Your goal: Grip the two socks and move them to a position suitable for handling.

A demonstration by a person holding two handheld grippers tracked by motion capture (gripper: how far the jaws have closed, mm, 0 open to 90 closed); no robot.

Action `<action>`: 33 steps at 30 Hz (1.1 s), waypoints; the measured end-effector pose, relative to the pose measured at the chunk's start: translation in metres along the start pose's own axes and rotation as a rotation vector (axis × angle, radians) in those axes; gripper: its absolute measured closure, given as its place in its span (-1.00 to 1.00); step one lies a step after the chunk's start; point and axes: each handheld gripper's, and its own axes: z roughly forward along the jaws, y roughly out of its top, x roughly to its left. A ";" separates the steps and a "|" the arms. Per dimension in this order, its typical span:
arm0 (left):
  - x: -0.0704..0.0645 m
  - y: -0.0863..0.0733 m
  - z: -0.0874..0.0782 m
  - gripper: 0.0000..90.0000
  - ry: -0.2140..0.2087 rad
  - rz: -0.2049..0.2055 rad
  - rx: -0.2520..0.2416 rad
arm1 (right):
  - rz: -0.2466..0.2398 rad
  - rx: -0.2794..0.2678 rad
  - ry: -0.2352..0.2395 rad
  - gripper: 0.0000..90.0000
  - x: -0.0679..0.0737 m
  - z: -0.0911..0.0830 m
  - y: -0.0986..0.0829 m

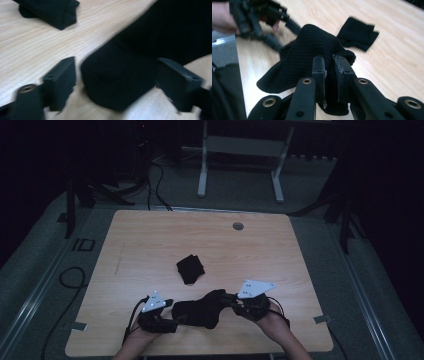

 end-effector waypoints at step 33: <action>-0.001 0.008 0.015 0.59 0.014 0.082 0.118 | 0.338 0.189 -0.144 0.37 -0.049 -0.024 -0.109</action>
